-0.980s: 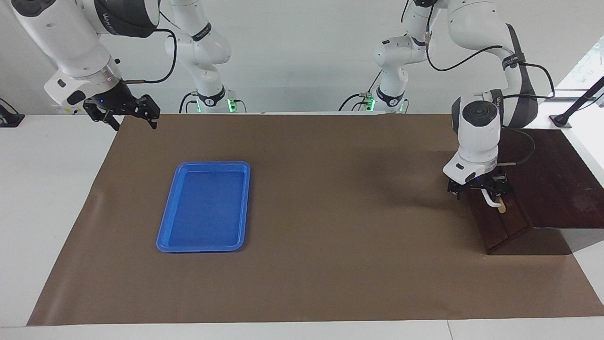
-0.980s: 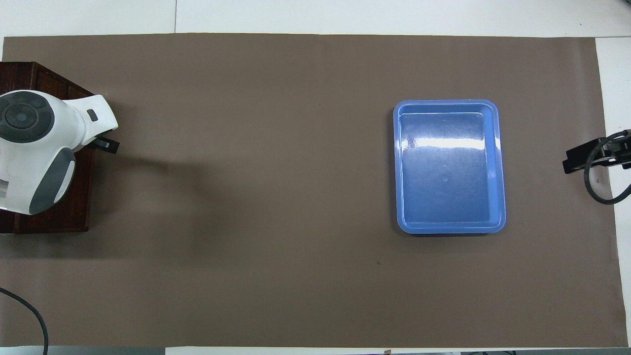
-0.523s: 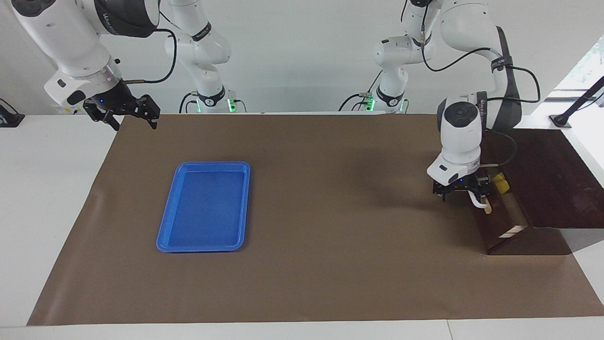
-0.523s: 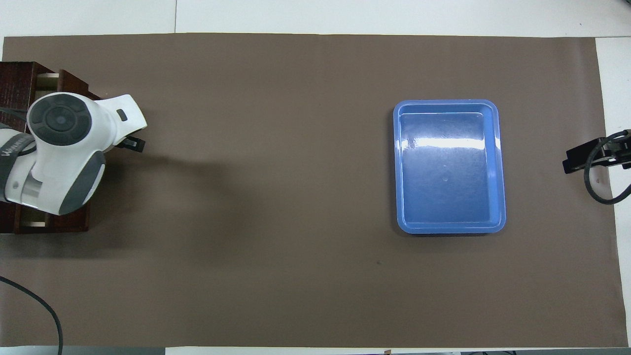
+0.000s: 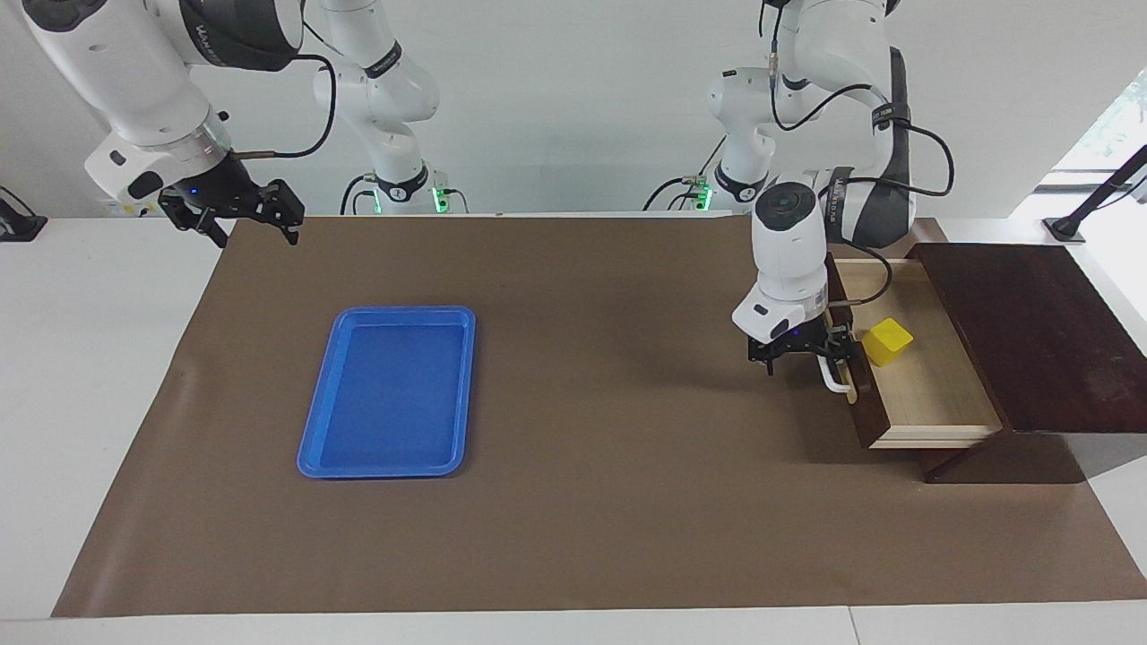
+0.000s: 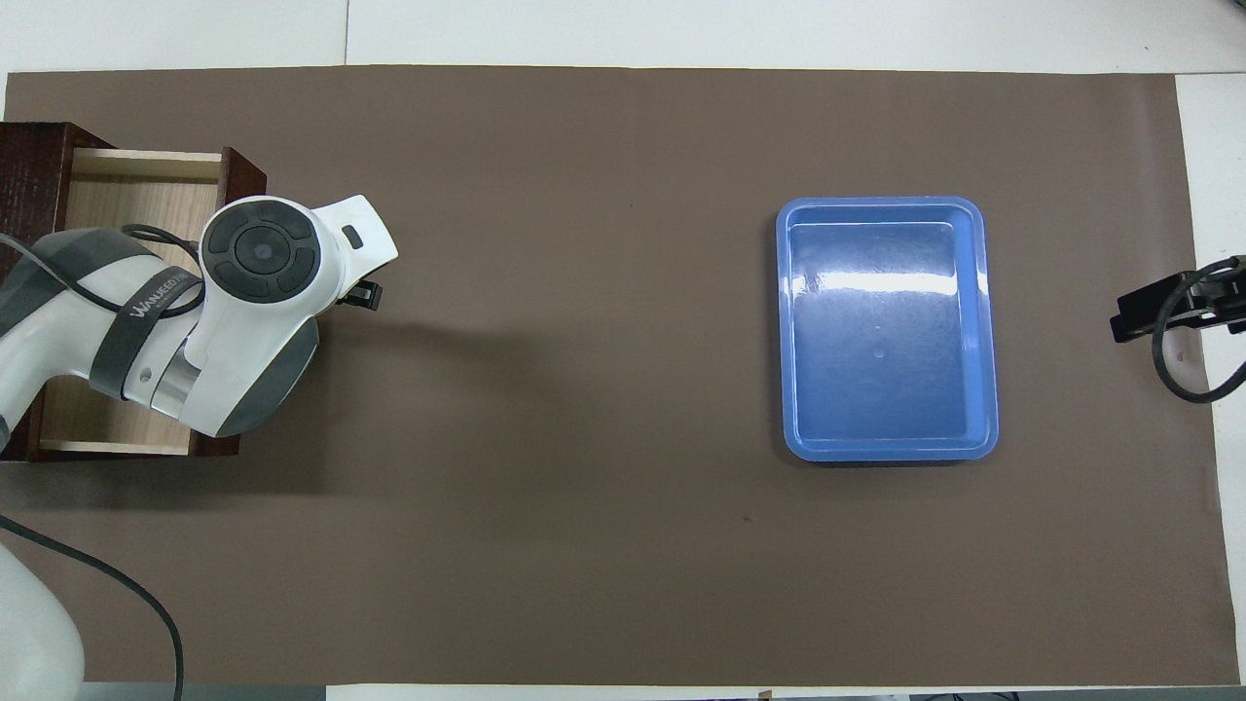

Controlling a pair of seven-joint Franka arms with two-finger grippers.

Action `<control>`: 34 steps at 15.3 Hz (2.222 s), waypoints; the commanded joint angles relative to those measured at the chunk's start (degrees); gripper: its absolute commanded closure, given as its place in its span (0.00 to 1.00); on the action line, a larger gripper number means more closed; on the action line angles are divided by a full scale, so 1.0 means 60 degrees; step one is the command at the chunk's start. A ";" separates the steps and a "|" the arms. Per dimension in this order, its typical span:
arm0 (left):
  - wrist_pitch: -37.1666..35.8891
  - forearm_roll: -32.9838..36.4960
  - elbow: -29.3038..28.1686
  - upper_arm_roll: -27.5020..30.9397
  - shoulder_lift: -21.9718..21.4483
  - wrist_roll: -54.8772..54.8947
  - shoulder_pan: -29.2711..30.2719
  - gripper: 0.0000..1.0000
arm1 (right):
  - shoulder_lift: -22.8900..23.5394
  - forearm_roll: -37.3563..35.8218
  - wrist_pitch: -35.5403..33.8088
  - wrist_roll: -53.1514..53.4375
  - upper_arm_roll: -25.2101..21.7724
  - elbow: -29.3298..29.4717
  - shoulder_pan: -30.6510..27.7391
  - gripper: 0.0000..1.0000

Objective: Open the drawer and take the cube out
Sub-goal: 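Pull the drawer open toward the robot with the left gripper, then release the handle and grasp the yellow cube with the left gripper, then lift the cube with the left gripper while the right gripper approaches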

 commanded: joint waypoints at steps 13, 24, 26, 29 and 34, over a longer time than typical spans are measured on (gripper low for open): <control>-0.1711 -0.3442 0.1585 0.0144 -0.0557 -0.0730 0.2949 0.00 | 0.0017 -0.0025 0.0070 -0.0083 0.0110 -0.0032 -0.0179 0.00; -0.0344 -0.3442 -0.0296 0.0129 -0.1160 -0.1744 0.2950 0.66 | -0.0012 -0.0025 0.0085 -0.0083 0.0125 -0.0105 -0.0150 0.00; -0.0491 -0.3457 -0.0120 0.0129 -0.1116 -0.1701 0.2950 1.00 | -0.0012 -0.0025 0.0085 -0.0083 0.0125 -0.0091 -0.0150 0.00; -0.1656 -0.3472 0.1411 0.0085 -0.0634 -0.1774 0.2761 1.00 | -0.0012 -0.0025 0.0099 -0.0068 0.0125 -0.0135 -0.0135 0.00; -0.4064 -0.3704 0.3601 0.0027 -0.0280 -0.3581 0.1707 1.00 | -0.0027 0.0005 0.0099 -0.0024 0.0125 -0.0179 -0.0135 0.00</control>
